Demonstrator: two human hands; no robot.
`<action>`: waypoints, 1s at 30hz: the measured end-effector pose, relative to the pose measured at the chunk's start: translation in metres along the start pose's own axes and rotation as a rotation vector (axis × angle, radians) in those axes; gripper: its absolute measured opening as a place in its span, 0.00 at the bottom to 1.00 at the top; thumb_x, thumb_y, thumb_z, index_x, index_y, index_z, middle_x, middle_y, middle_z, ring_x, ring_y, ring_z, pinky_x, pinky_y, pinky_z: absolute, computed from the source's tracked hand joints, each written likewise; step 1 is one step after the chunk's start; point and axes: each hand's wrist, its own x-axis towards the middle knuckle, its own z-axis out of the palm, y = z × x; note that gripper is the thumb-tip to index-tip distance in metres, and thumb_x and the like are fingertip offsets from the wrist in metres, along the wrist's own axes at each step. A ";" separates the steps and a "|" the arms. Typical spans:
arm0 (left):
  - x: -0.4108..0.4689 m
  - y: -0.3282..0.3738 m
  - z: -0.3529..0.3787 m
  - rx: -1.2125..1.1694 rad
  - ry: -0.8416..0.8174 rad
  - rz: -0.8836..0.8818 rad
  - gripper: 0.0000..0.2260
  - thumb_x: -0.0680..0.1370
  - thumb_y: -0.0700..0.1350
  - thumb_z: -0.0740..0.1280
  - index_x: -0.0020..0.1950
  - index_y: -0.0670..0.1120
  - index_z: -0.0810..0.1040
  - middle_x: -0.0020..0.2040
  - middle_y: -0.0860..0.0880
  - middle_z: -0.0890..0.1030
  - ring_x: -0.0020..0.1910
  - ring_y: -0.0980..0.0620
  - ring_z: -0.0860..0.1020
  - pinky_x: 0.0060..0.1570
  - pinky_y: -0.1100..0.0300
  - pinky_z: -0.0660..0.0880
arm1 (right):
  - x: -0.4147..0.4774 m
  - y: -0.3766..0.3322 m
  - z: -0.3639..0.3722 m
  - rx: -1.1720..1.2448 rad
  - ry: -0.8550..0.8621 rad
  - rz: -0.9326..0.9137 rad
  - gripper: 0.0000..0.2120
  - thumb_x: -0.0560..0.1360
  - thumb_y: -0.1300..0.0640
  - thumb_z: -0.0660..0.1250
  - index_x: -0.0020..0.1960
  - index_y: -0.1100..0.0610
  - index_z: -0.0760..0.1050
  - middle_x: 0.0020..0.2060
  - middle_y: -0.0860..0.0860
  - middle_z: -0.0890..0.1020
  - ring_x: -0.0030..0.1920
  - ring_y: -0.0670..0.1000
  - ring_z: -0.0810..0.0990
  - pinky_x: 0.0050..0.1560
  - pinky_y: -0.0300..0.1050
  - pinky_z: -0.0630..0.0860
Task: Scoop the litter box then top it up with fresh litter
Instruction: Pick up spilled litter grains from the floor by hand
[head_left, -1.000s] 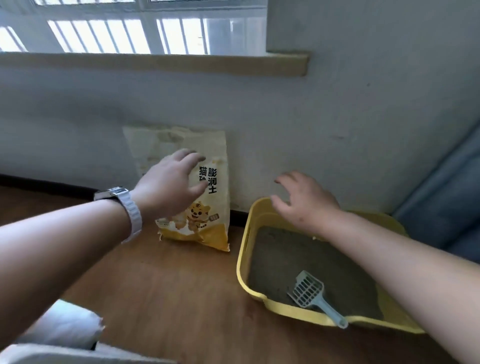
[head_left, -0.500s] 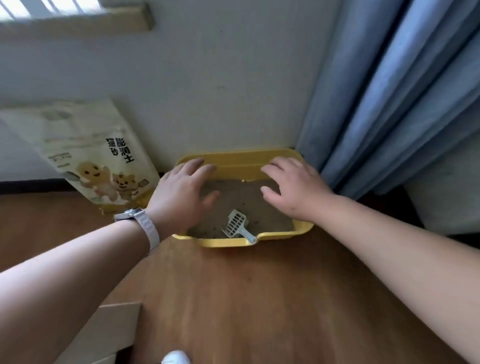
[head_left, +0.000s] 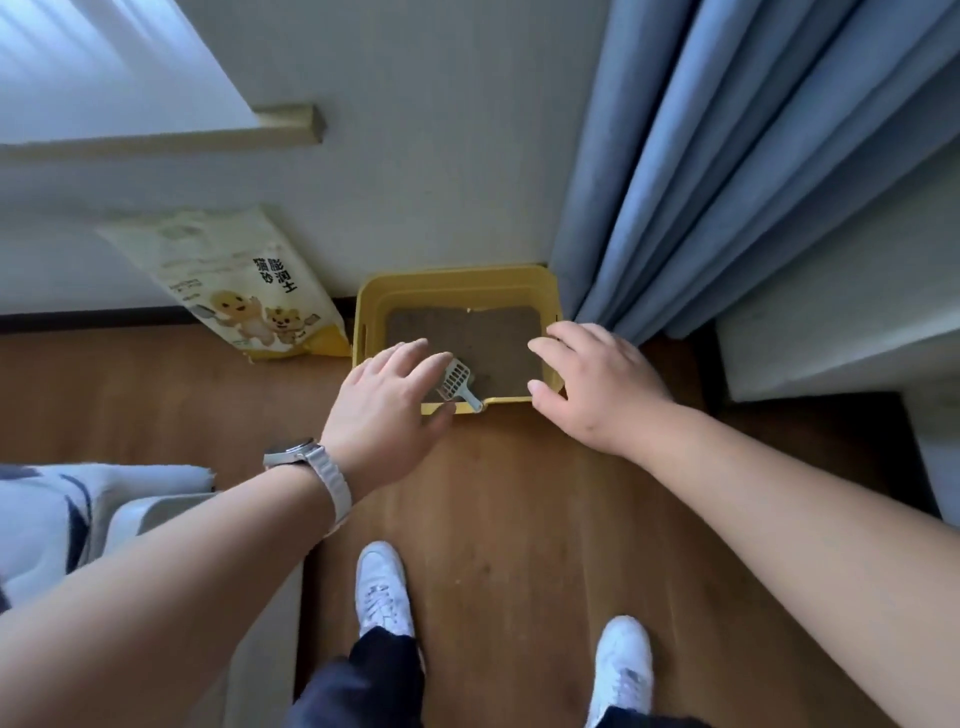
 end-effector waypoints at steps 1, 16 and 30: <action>-0.006 0.005 0.001 0.009 -0.012 -0.002 0.24 0.77 0.55 0.66 0.72 0.51 0.70 0.72 0.46 0.71 0.70 0.43 0.69 0.66 0.47 0.67 | -0.008 0.000 0.001 -0.001 -0.010 -0.006 0.23 0.78 0.44 0.58 0.70 0.51 0.67 0.70 0.49 0.68 0.69 0.53 0.65 0.67 0.53 0.66; -0.155 0.063 0.024 -0.058 -0.054 -0.262 0.26 0.75 0.59 0.59 0.69 0.49 0.74 0.70 0.43 0.74 0.68 0.40 0.72 0.65 0.45 0.70 | -0.116 -0.005 0.024 -0.048 -0.121 -0.146 0.26 0.74 0.42 0.56 0.66 0.54 0.73 0.66 0.54 0.74 0.66 0.57 0.71 0.63 0.53 0.68; -0.263 0.006 -0.001 -0.057 0.006 -0.135 0.26 0.76 0.61 0.56 0.72 0.52 0.71 0.73 0.45 0.71 0.72 0.43 0.67 0.70 0.44 0.65 | -0.206 -0.111 0.045 -0.085 -0.093 0.004 0.24 0.78 0.43 0.58 0.71 0.52 0.68 0.70 0.50 0.69 0.70 0.54 0.64 0.67 0.51 0.63</action>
